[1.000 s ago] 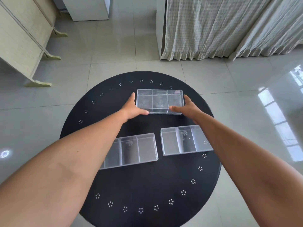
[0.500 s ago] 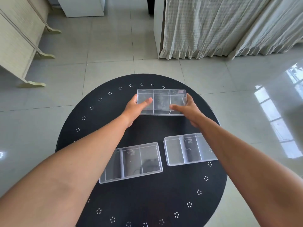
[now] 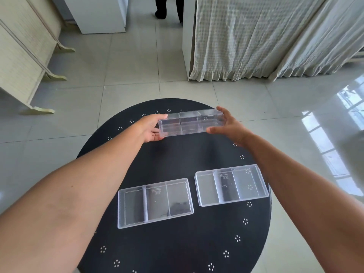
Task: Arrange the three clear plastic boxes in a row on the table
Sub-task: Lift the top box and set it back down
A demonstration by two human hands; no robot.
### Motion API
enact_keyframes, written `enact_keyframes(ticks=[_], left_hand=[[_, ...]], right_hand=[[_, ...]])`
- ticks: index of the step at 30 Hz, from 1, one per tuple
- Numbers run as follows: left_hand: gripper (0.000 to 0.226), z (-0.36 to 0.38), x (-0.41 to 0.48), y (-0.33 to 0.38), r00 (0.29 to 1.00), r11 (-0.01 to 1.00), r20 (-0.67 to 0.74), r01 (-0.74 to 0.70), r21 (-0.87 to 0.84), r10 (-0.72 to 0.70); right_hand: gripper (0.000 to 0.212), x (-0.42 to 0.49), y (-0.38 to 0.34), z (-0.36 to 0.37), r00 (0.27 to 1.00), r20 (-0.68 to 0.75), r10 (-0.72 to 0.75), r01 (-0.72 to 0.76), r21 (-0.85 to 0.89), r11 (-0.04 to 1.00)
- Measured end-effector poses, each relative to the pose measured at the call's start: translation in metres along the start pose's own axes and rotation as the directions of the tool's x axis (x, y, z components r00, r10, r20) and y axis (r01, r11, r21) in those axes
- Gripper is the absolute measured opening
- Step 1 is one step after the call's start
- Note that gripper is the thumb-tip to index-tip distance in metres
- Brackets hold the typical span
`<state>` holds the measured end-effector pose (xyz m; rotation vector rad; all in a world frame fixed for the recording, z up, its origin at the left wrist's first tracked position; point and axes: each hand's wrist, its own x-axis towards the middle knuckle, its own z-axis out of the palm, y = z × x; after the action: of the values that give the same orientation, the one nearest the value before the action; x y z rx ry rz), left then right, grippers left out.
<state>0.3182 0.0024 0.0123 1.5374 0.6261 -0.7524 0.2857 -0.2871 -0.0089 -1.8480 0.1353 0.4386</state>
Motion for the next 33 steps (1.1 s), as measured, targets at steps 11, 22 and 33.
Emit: enact_keyframes(ticks=[11,22,33], left_hand=[[0.095,-0.021,0.0,0.006,0.993,0.97,0.011,0.11,0.216,-0.115],[0.069,-0.003,0.011,-0.009,0.996,0.946,0.049,-0.09,0.311,0.079],[0.061,0.014,0.019,-0.023,0.996,0.942,-0.059,-0.049,0.332,0.072]], right_hand=[[0.049,0.001,-0.009,-0.004,0.992,-0.003,-0.13,0.129,-0.091,0.987],[0.035,0.02,0.002,0.003,0.943,-0.28,0.178,-0.194,-0.031,0.98],[0.036,0.028,0.003,0.014,0.829,-0.469,0.304,-0.382,-0.08,0.921]])
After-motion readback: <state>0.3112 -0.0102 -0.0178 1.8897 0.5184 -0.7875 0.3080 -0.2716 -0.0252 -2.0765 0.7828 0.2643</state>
